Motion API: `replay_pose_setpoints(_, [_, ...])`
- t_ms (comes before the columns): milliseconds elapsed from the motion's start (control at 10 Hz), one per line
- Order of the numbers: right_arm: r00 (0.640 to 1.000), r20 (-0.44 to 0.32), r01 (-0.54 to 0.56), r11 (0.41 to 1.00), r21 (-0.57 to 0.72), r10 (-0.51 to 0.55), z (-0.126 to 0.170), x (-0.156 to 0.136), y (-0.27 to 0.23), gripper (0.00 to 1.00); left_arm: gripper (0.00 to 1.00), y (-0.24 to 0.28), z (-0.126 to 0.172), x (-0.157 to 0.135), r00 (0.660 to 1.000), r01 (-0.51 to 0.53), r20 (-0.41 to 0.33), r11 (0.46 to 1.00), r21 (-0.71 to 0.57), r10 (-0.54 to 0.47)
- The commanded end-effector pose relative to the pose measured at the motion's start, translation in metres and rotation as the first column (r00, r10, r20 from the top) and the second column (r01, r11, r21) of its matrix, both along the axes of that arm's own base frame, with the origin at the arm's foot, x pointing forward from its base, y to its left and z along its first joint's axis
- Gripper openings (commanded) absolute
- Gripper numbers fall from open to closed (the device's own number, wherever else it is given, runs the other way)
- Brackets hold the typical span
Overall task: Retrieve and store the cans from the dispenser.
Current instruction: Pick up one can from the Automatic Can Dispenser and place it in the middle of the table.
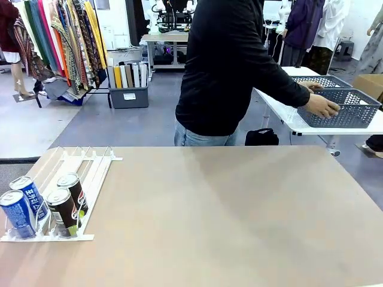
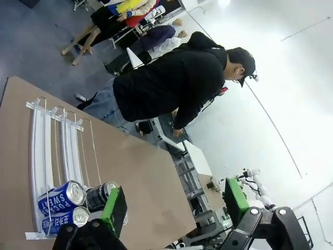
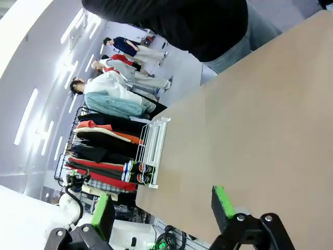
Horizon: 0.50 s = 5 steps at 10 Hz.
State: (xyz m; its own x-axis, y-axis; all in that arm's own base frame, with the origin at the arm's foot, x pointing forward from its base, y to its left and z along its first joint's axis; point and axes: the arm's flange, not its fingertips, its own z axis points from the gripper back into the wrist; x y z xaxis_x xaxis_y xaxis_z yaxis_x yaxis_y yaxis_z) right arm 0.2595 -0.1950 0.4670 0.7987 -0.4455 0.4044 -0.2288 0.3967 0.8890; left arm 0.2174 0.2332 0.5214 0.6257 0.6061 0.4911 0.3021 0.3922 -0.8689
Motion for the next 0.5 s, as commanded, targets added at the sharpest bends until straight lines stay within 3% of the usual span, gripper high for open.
replay_pose_setpoints(0, [1.0, 0.007, -0.013, 1.0, 0.016, 0.013, 0.0003, -0.0019, 0.0003, 1.0, 1.0, 0.0108, 0.0001, -0.0084, 1.0, 0.014, 0.021, 1.0, -0.011, -0.013])
replay_pose_setpoints(400, [1.0, 0.007, -0.013, 1.0, 0.016, 0.013, 0.0003, -0.0019, 0.0003, 1.0, 1.0, 0.0108, 0.0001, -0.0084, 1.0, 0.014, 0.021, 1.0, -0.011, -0.013])
